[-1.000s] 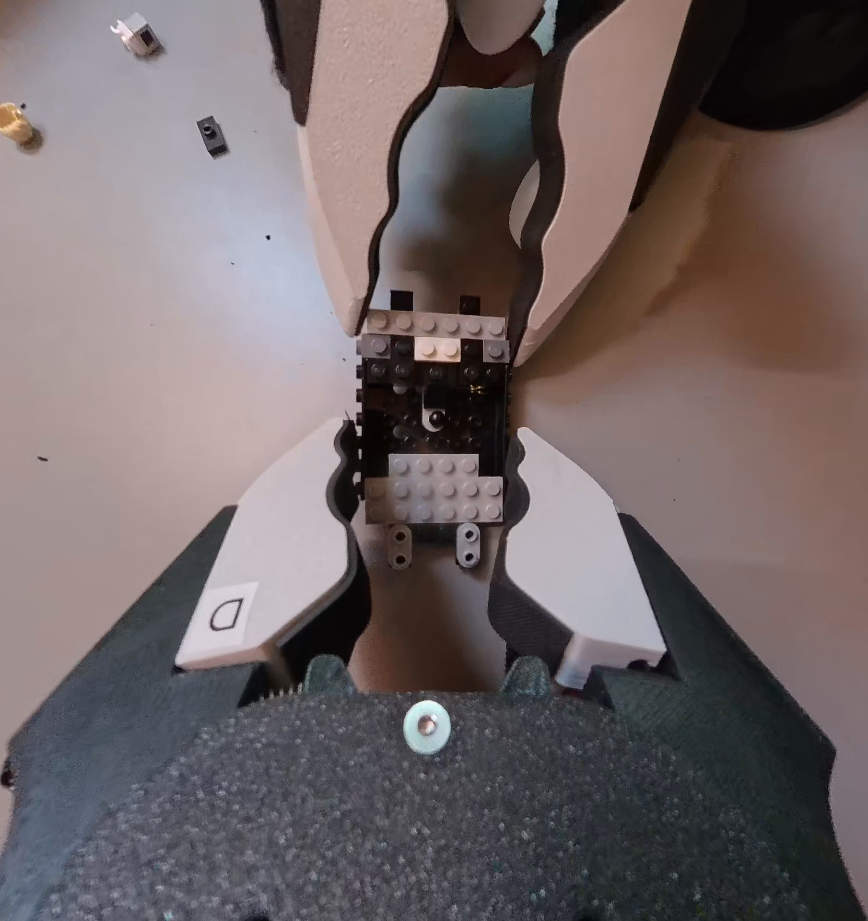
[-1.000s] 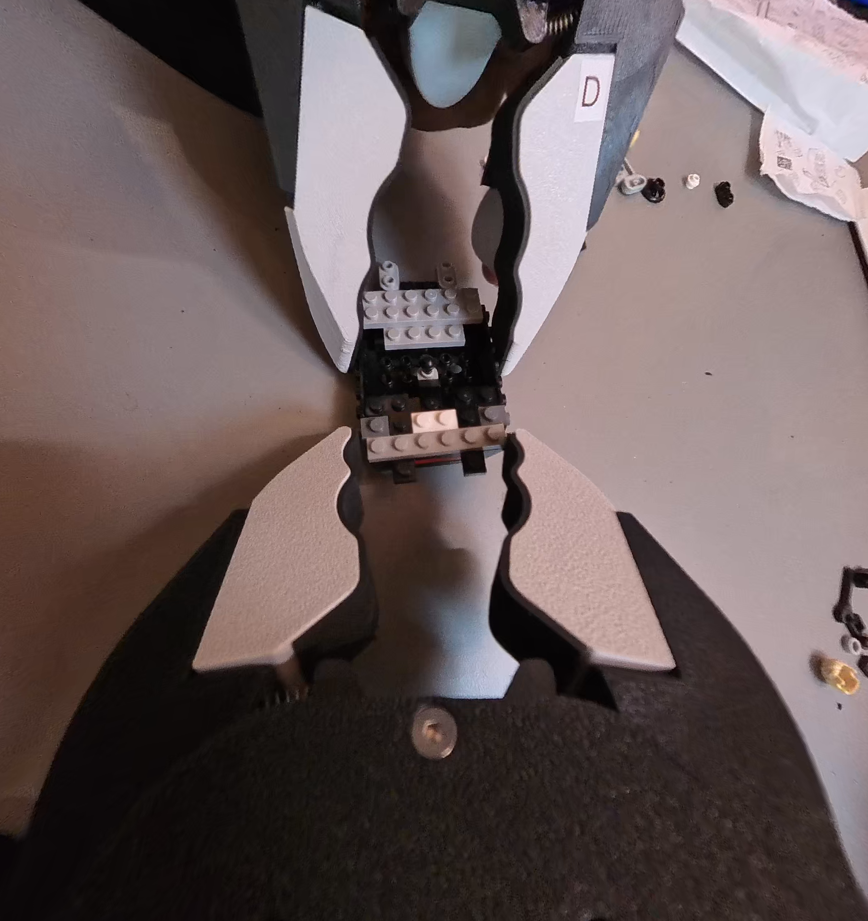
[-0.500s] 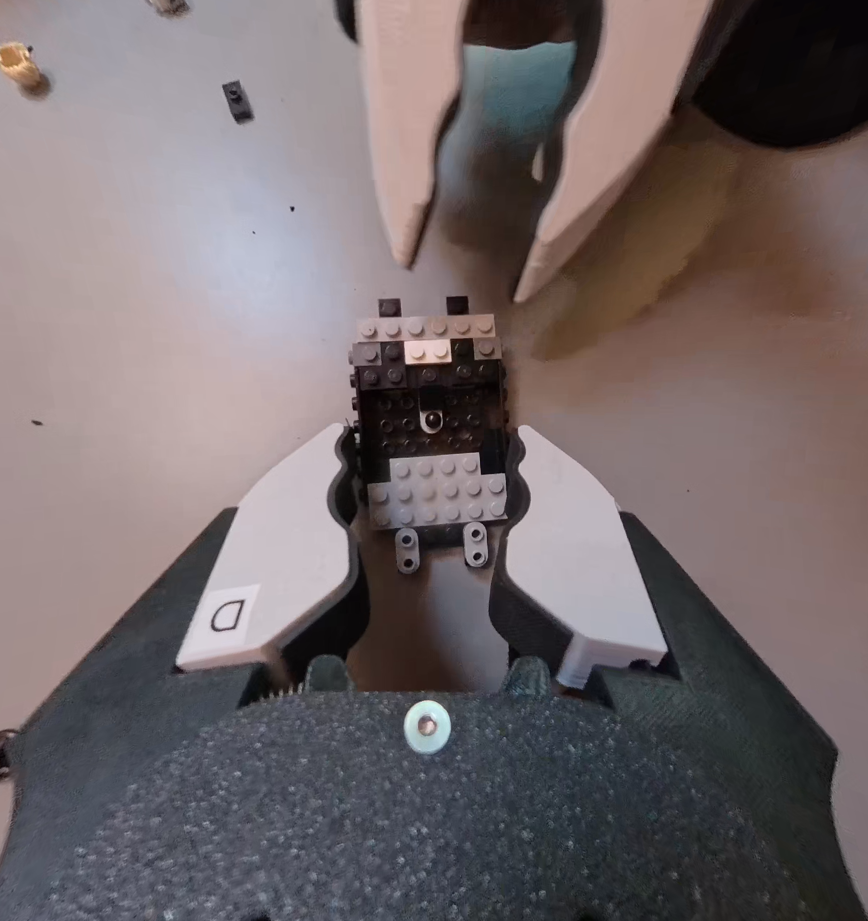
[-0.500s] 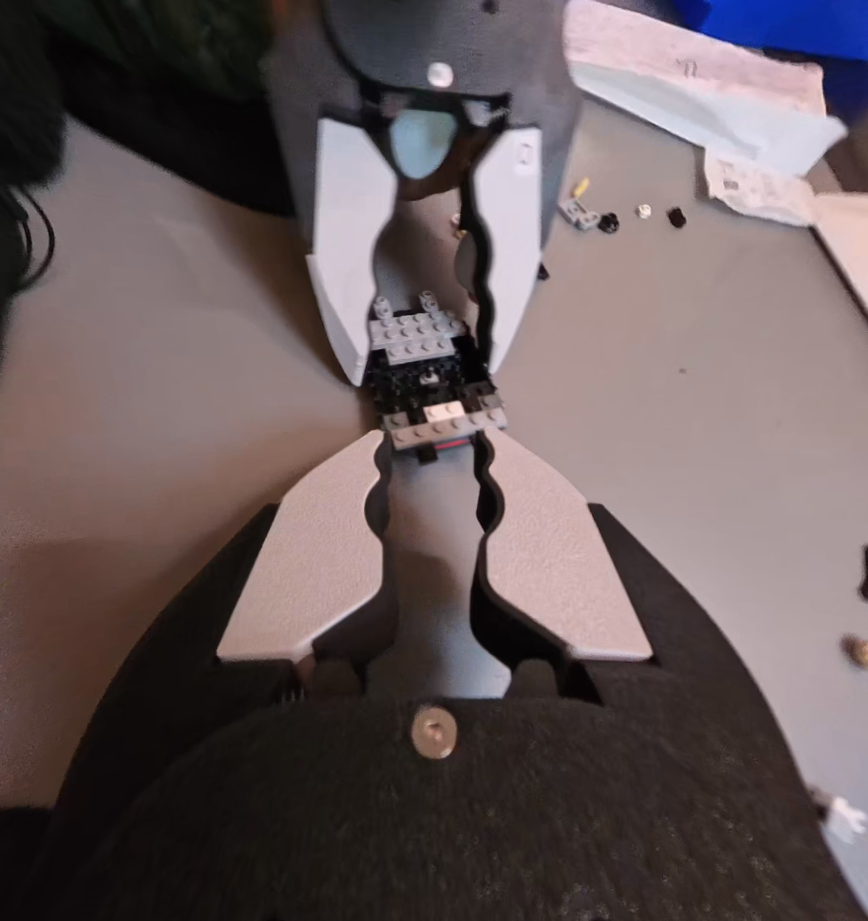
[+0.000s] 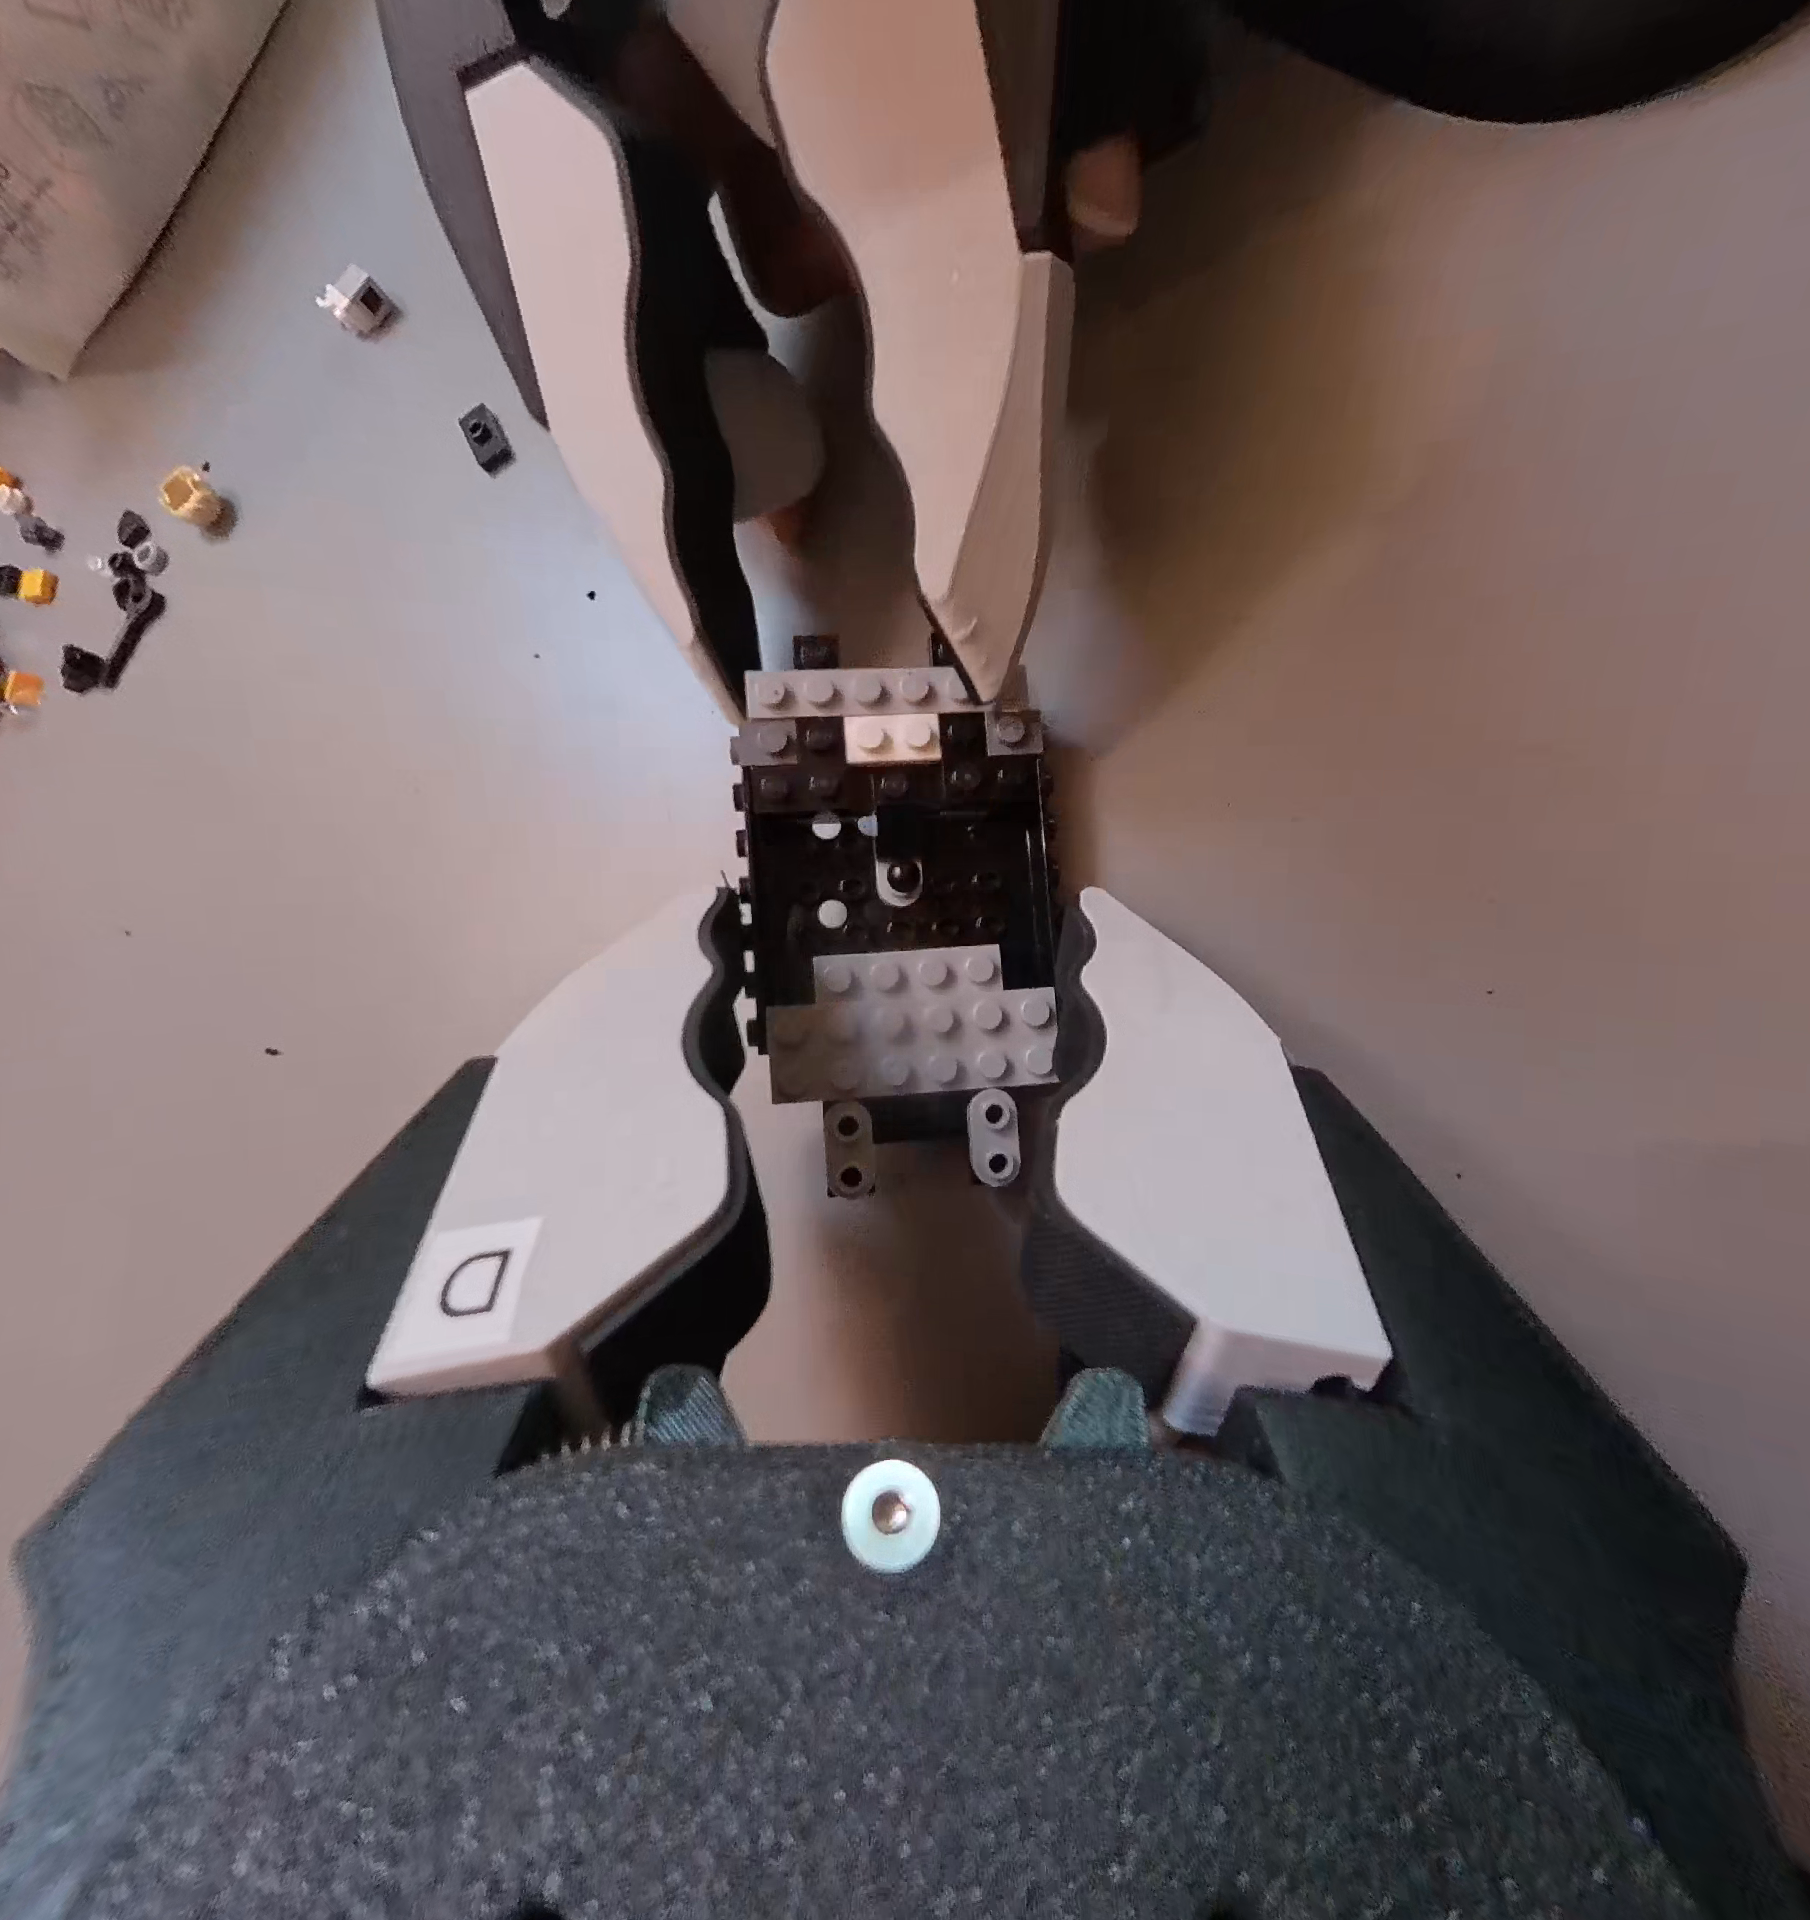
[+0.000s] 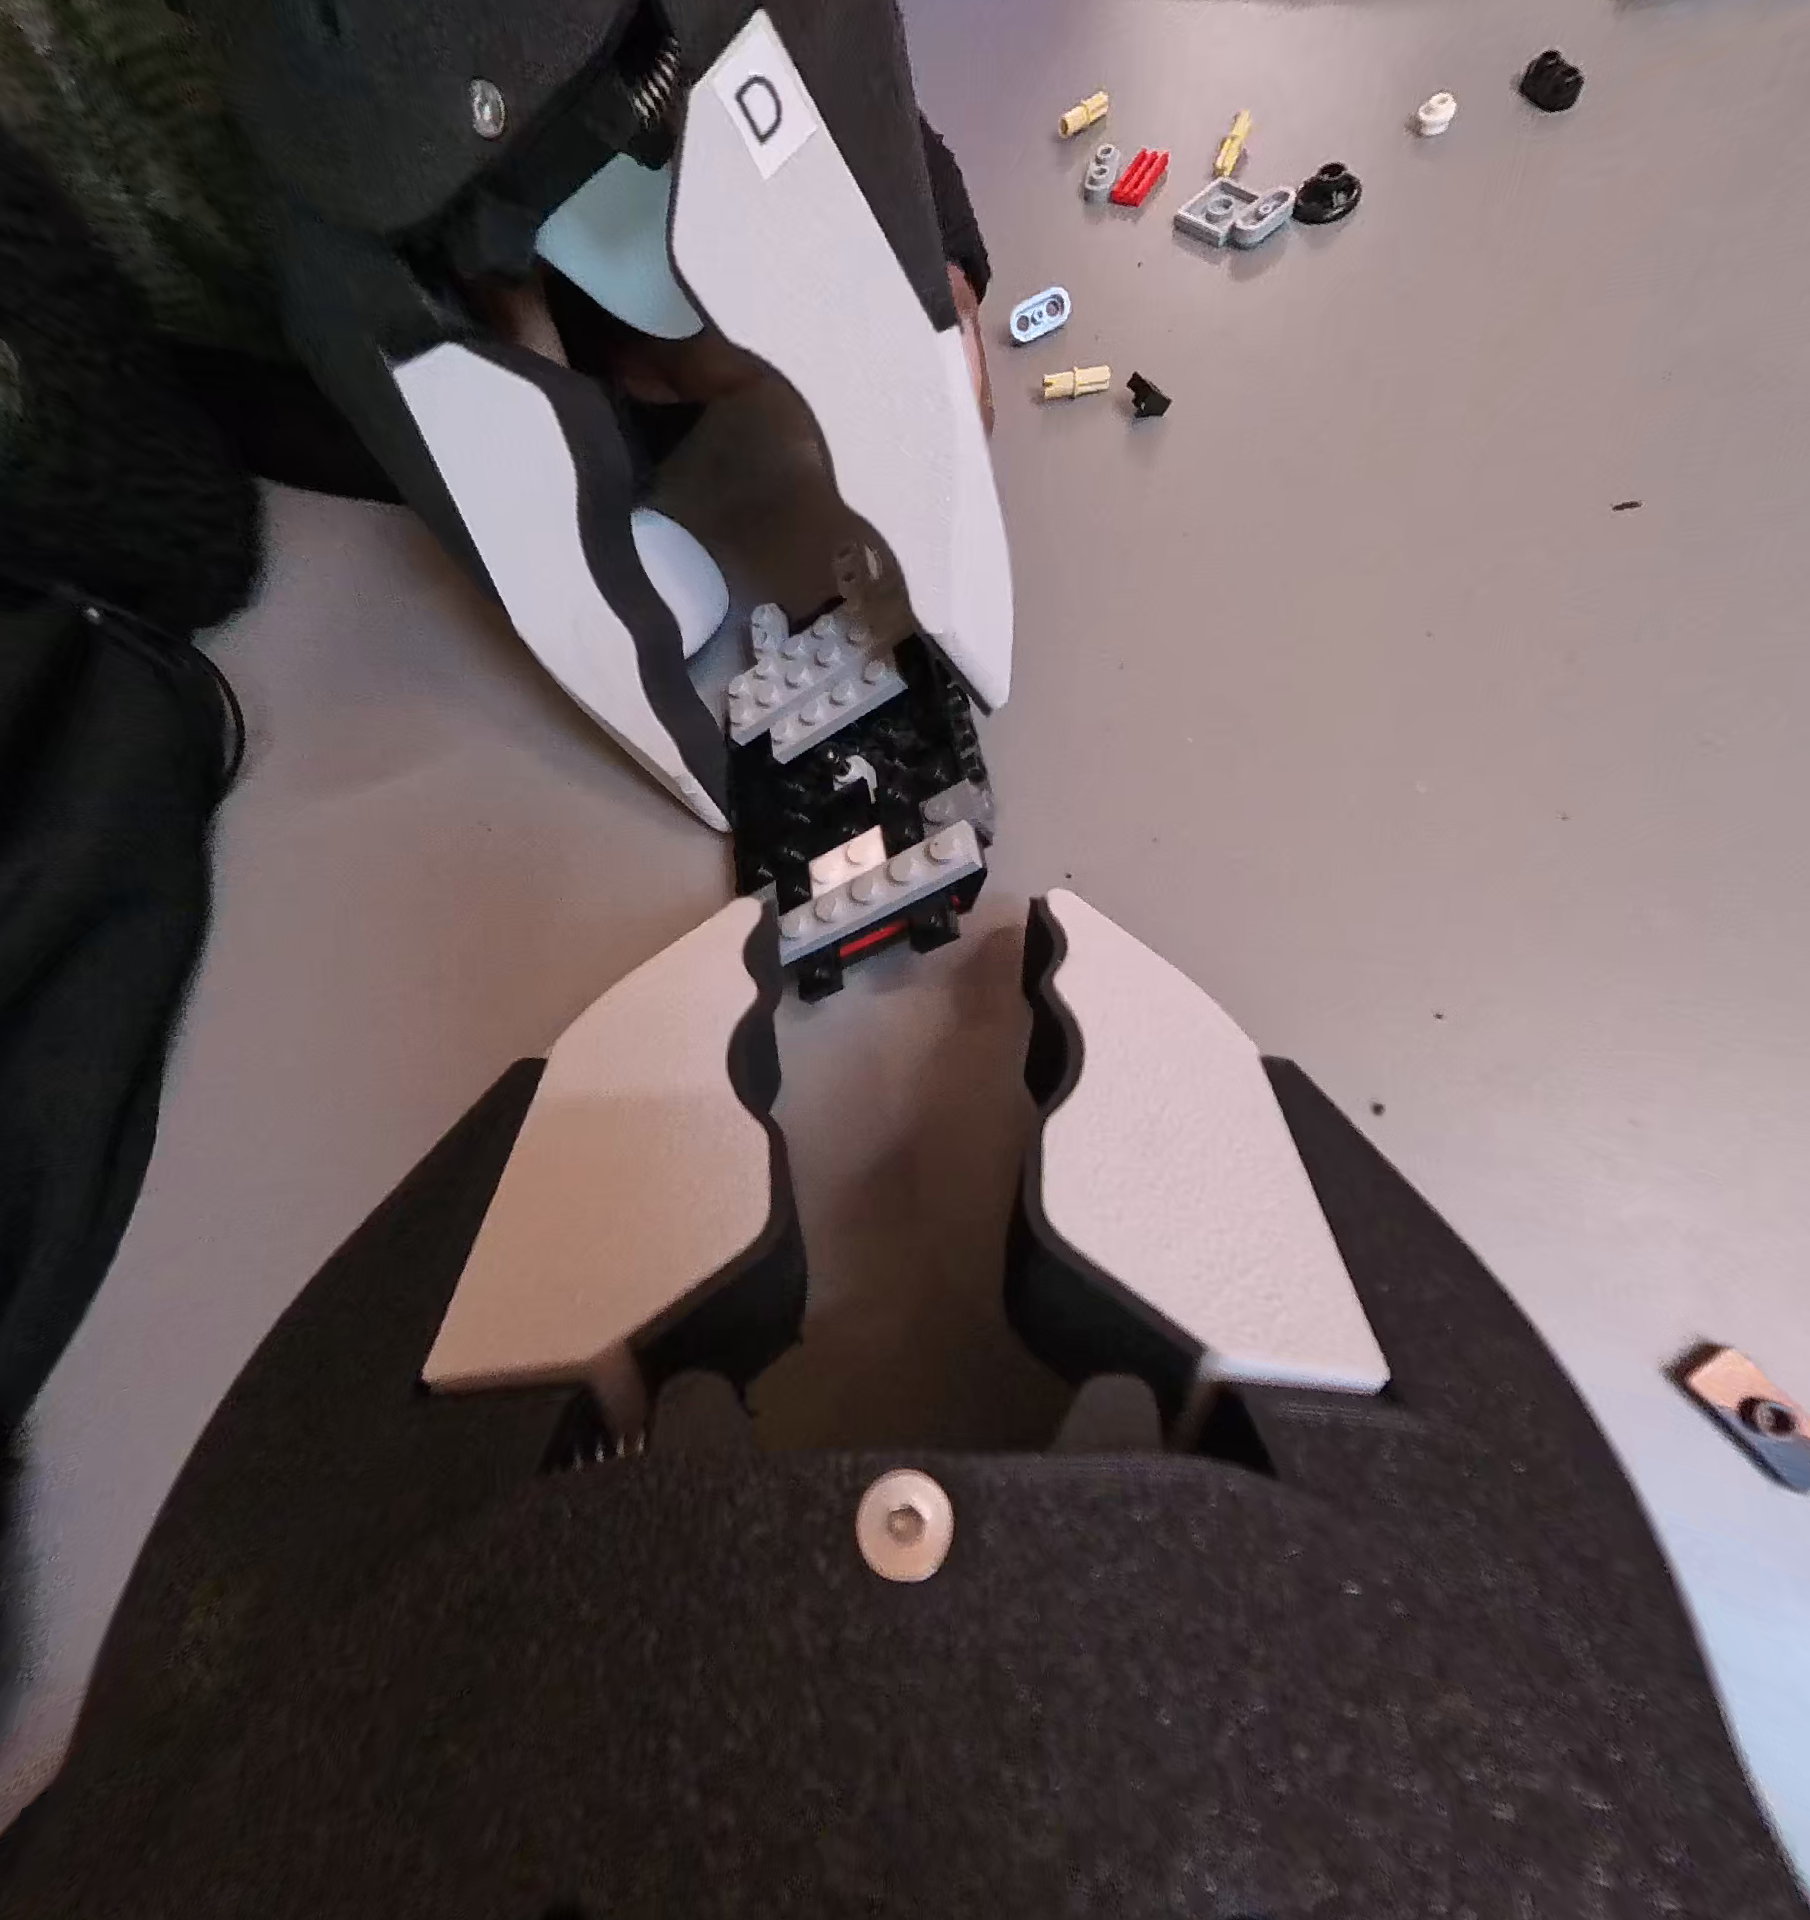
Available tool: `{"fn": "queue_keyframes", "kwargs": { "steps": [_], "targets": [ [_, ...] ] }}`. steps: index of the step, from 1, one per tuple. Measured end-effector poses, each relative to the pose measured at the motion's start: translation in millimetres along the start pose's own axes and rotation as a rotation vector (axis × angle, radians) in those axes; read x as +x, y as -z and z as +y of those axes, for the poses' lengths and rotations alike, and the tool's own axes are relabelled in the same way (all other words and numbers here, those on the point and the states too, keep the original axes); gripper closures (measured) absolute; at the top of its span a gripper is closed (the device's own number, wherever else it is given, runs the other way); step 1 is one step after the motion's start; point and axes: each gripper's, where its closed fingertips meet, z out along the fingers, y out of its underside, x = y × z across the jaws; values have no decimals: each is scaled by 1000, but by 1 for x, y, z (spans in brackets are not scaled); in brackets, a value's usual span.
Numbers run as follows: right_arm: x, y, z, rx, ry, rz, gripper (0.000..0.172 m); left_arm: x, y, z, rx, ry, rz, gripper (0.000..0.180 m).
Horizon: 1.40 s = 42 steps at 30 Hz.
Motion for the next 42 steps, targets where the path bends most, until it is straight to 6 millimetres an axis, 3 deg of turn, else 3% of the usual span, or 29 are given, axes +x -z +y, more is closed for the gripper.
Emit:
{"fn": "queue_keyframes", "kwargs": {
  "steps": [9, 14, 16, 20, 23, 27, 35, 42],
  "targets": [
    [-3, 3, -4, 25, -62, -48, 127, -2, 1, -3, 14, -31, -28, 123],
    [-2, 10, -16, 100, -108, -60, 133, -2, 1, -1, -2, -39, -31, 123],
    [-1, 13, -20, 127, -139, -67, 144, -2, 0, -1, -9, -39, -38, 123],
    [0, 10, -20, 108, -121, -25, 150, -1, 0, -3, -18, -49, -43, 123],
    [3, 8, -18, 89, -129, 3, 145, -4, 0, -5, -38, -104, -106, 123],
    [8, 14, -21, 99, -80, 59, 155, -9, 2, -7, -74, -209, -201, 123],
    [16, 18, -18, 76, -81, 120, 152, -19, 4, -11, -131, -383, -363, 123],
    [16, 17, -20, 88, -89, 128, 156, -21, 3, -11, -130, -362, -373, 123]
  ]
}}
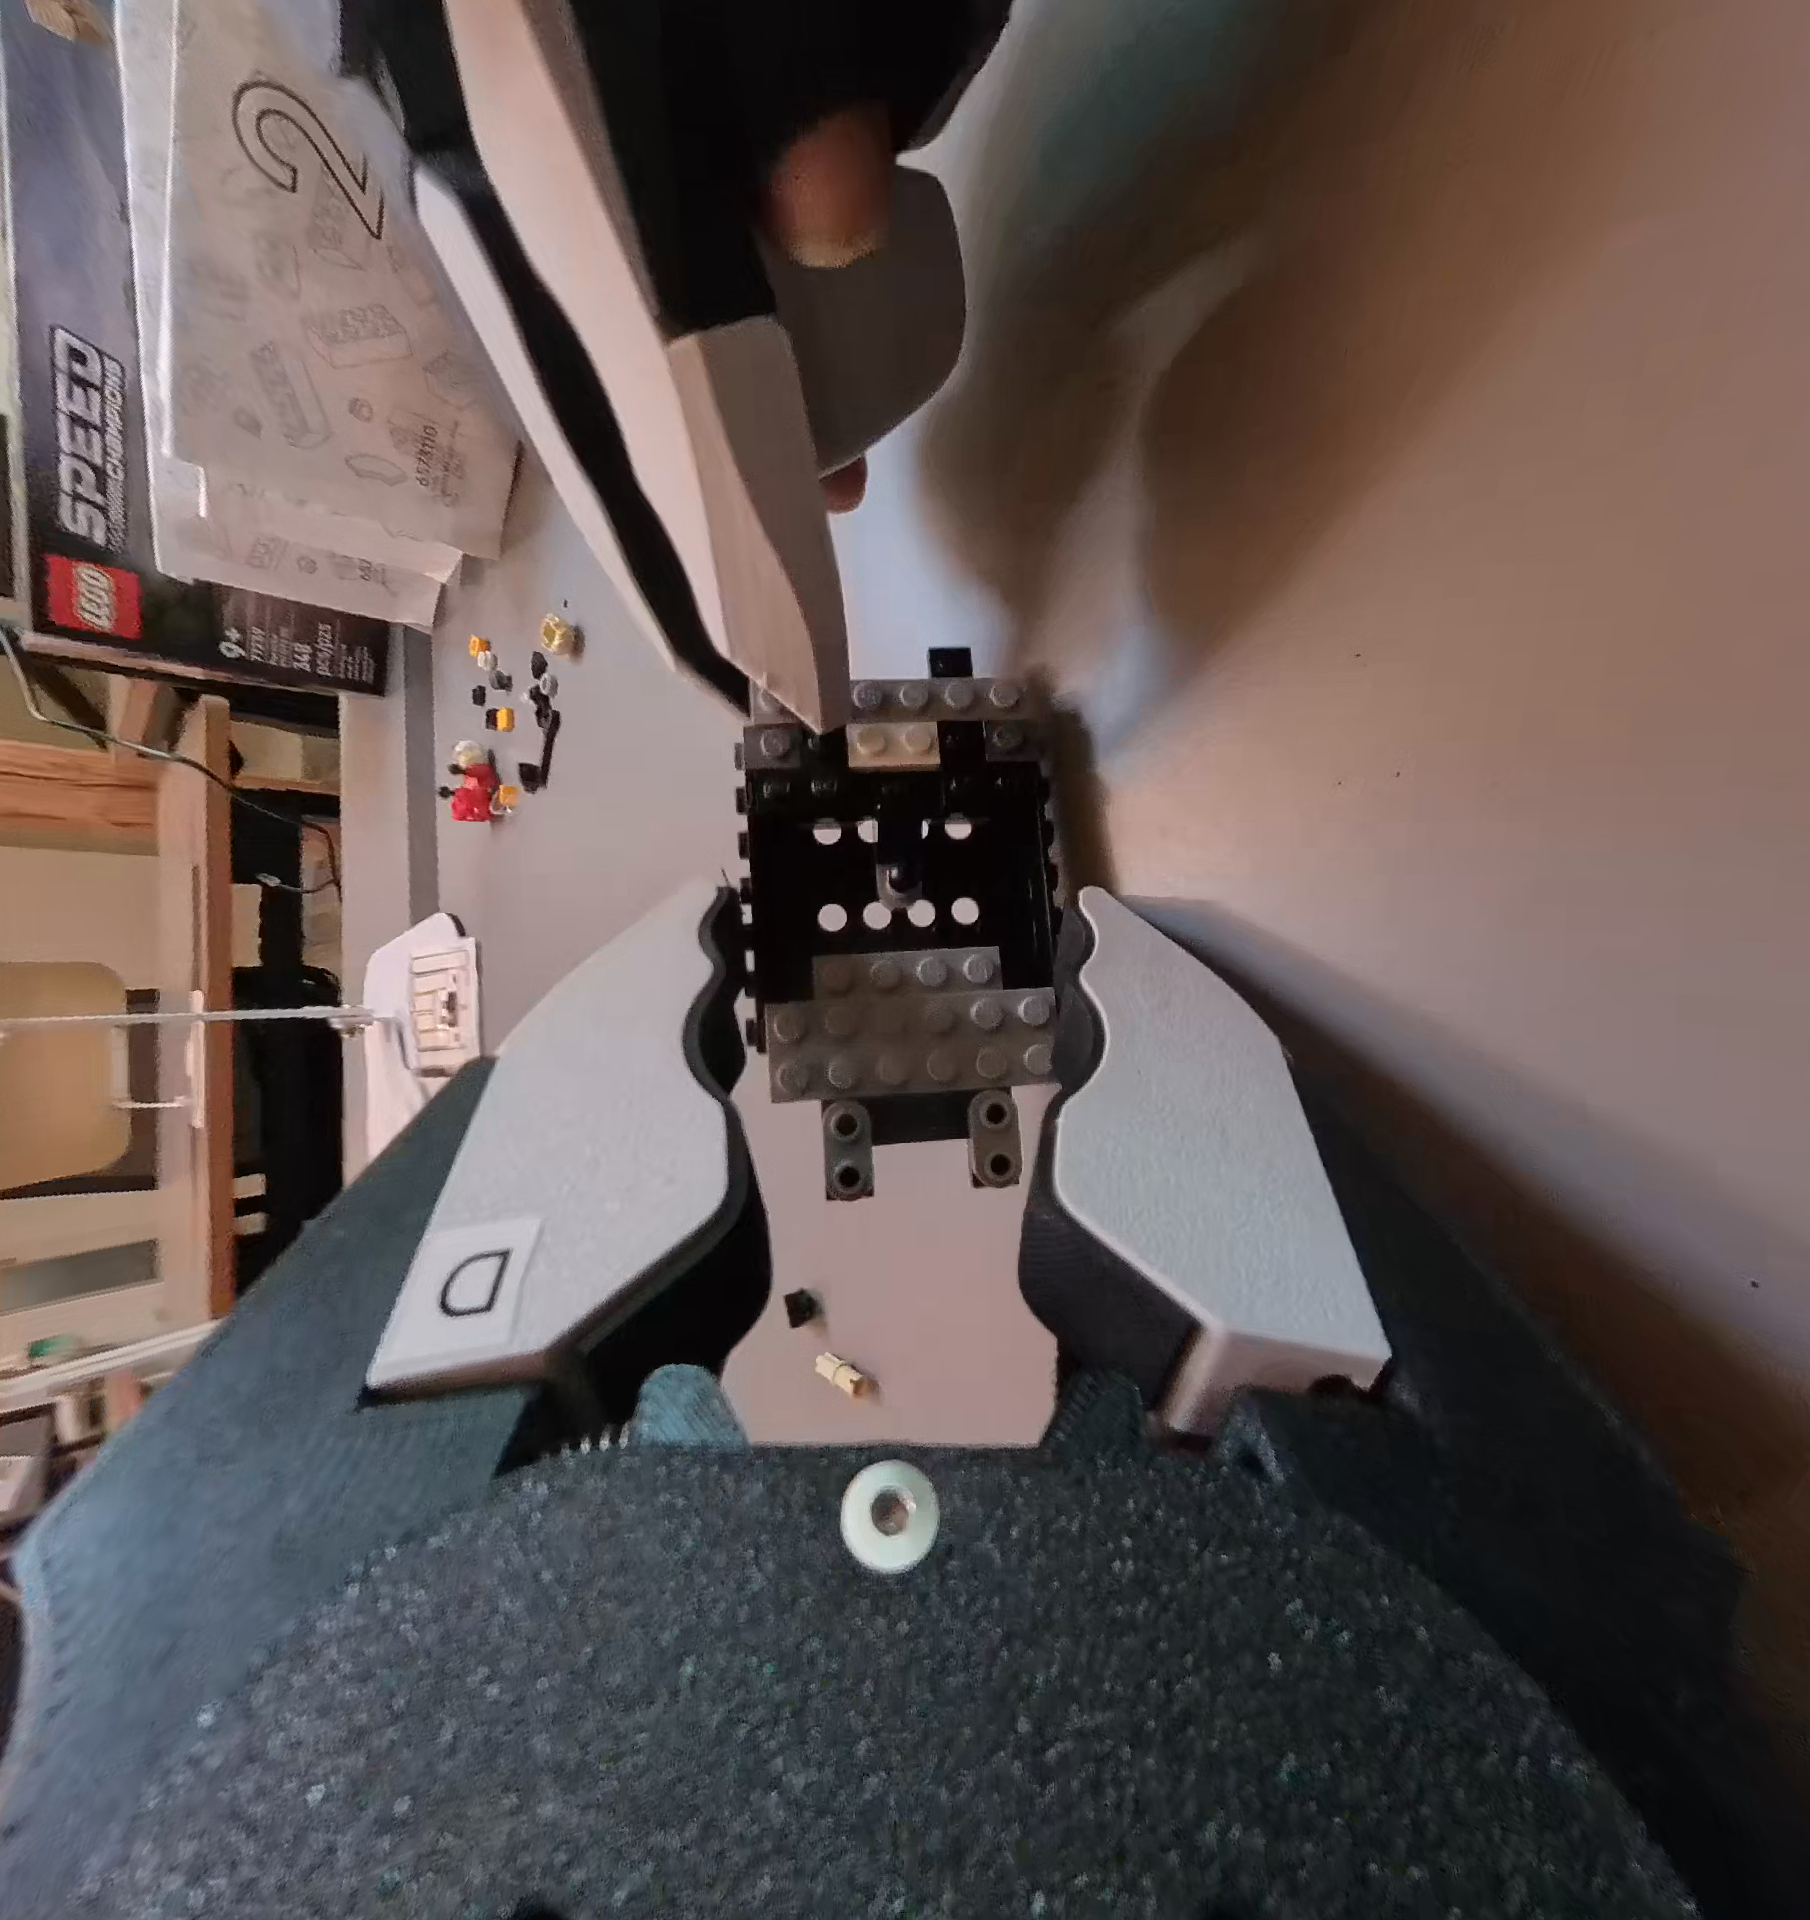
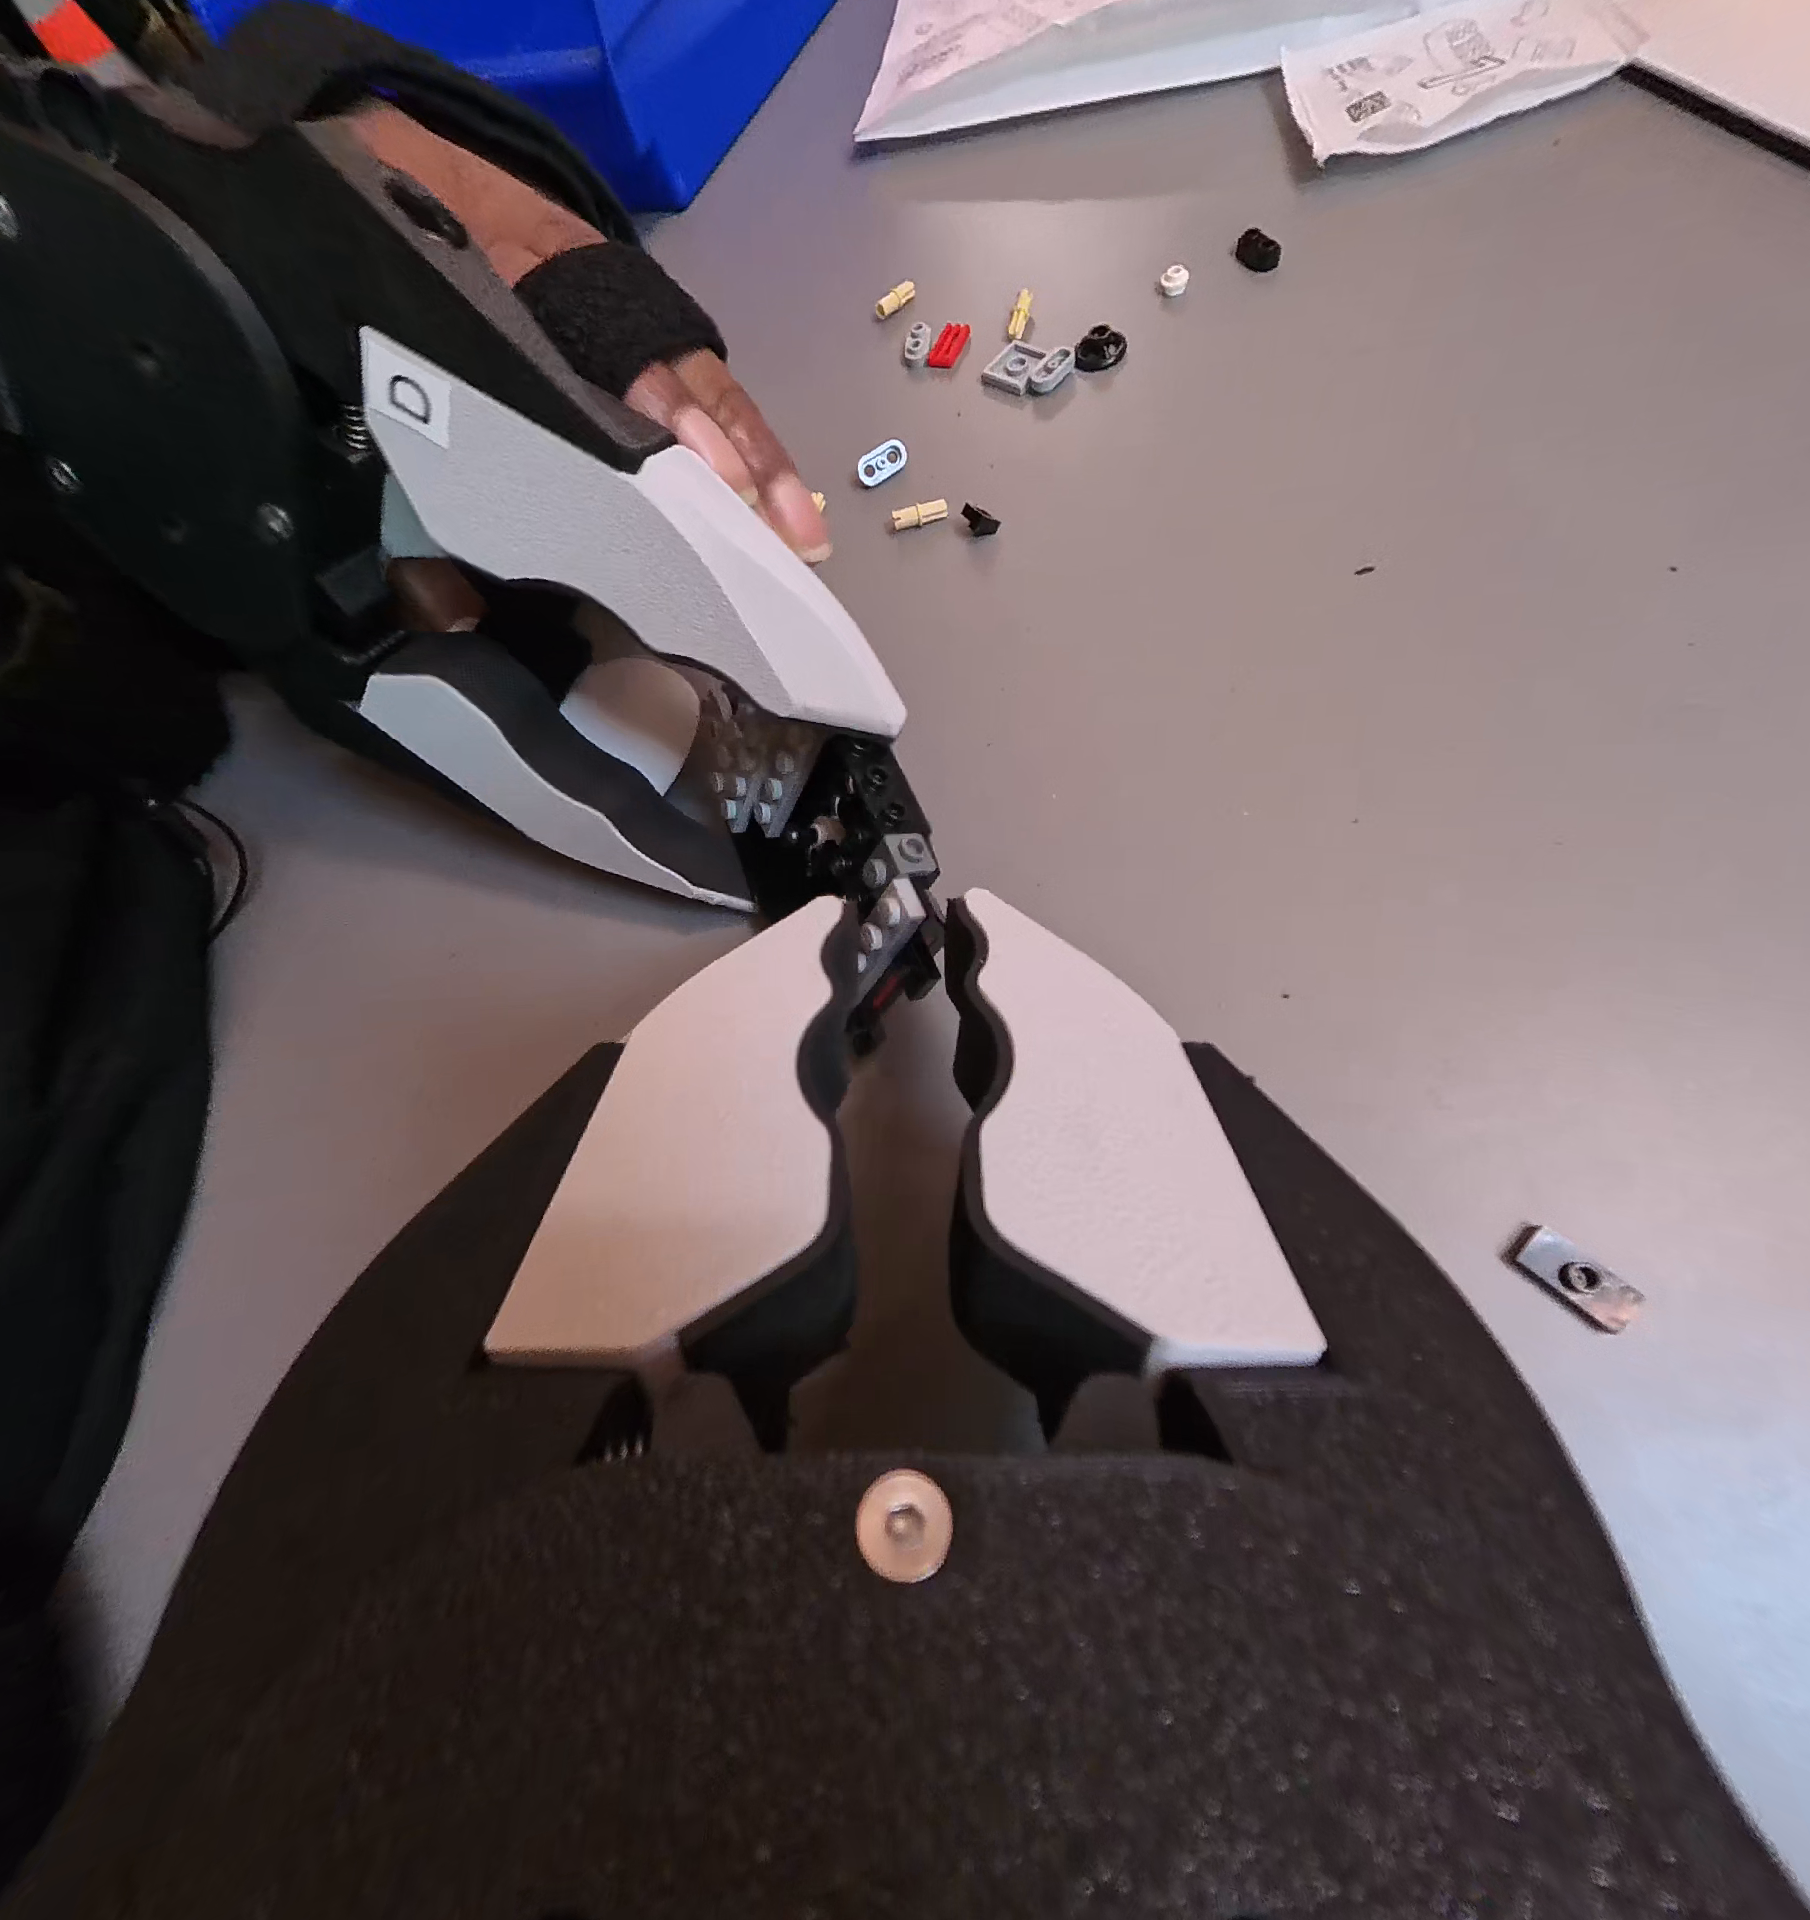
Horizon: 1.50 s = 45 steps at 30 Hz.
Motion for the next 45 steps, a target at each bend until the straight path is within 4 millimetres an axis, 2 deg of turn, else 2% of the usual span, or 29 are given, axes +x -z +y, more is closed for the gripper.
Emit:
{"fn": "queue_keyframes", "kwargs": {
  "steps": [5, 11, 14, 27, 32, 45],
  "targets": [
    [-1, 1, -11, 58, 80, 37, 157, -2, -4, 1, 19, 105, 24, 121],
    [-11, 1, -25, 97, 368, 165, 158, -7, -4, 0, 36, 76, -25, 120],
    [-13, 3, -28, 106, 422, 193, 158, -10, -4, 0, 38, 69, -50, 120],
    [-10, 12, -28, 118, 230, 107, 155, -14, -3, -2, 79, 145, -44, 121],
    [-14, 9, -32, 117, 323, 172, 156, -11, -2, -6, 111, 239, 17, 121],
    [7, -9, -16, -10, 173, 302, 162, 3, -11, 2, -18, 519, 175, 121]
  ]
}}
